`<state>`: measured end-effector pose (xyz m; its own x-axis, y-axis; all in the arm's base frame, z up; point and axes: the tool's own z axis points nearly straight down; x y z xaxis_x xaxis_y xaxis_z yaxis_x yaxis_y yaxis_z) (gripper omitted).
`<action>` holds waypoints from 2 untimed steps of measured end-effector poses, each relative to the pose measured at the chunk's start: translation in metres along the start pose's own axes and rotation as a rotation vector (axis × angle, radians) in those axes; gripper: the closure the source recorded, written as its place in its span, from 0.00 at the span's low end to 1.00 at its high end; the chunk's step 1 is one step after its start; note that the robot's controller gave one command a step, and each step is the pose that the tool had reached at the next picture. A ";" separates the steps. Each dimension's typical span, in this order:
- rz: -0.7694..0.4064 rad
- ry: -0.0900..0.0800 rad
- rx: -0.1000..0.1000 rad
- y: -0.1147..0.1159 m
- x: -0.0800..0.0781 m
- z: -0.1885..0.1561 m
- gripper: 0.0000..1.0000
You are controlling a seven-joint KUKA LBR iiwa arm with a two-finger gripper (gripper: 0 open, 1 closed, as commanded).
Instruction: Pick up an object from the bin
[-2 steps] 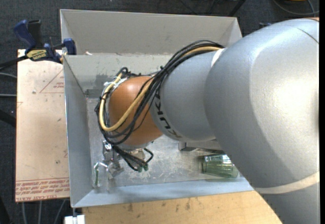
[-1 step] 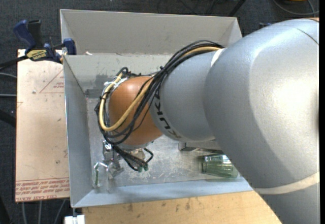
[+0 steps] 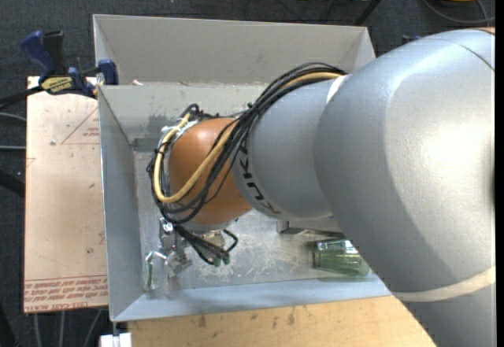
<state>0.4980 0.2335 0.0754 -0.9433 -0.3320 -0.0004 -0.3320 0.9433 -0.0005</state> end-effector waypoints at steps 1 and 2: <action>0.000 0.000 0.000 0.000 0.000 0.000 1.00; 0.000 0.000 0.000 0.000 0.000 0.000 1.00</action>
Offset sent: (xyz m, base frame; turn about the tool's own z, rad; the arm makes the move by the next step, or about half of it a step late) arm 0.0000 0.0000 0.0000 0.0000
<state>0.4980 0.2335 0.0753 -0.9434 -0.3317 -0.0006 -0.3317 0.9434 -0.0001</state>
